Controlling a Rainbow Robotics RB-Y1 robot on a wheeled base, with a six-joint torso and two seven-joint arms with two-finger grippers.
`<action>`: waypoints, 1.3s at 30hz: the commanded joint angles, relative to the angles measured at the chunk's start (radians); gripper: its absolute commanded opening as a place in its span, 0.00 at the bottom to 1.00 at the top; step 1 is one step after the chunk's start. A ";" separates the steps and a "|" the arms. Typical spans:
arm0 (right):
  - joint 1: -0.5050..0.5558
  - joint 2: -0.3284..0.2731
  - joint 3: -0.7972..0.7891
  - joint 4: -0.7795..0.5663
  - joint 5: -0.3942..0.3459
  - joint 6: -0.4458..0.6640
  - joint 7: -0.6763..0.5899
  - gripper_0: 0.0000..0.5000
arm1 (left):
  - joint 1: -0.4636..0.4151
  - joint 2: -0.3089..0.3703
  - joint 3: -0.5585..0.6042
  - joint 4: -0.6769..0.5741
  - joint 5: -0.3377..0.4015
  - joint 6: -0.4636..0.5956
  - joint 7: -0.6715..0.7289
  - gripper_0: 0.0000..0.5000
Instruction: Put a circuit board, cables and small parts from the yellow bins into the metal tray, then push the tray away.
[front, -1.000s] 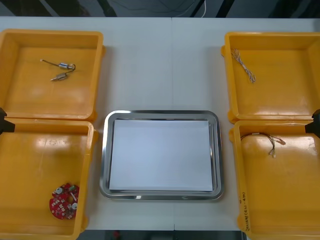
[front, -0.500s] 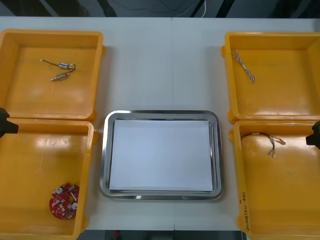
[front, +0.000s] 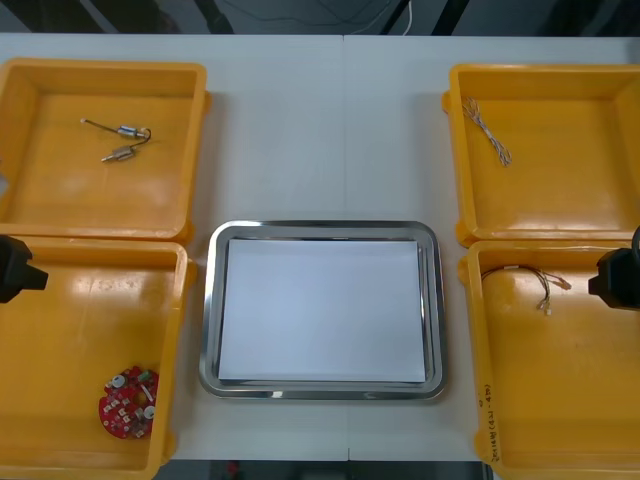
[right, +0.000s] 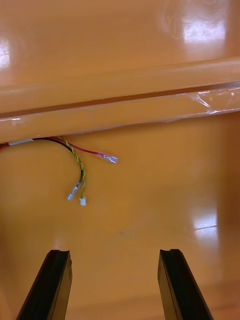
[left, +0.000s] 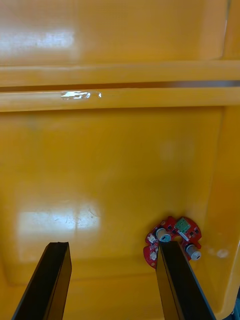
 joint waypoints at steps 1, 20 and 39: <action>0.015 0.037 0.019 0.015 0.008 -0.061 -0.045 1.00 | 0.053 0.060 -0.041 -0.066 0.013 -0.019 -0.086 1.00; 0.041 0.068 0.087 0.169 0.020 -0.314 -0.028 1.00 | 0.233 0.163 -0.163 -0.120 0.038 -0.337 -0.216 1.00; 0.069 0.100 0.162 0.222 0.137 -0.371 -0.052 1.00 | 0.270 0.308 -0.375 -0.129 -0.054 -0.487 -0.224 1.00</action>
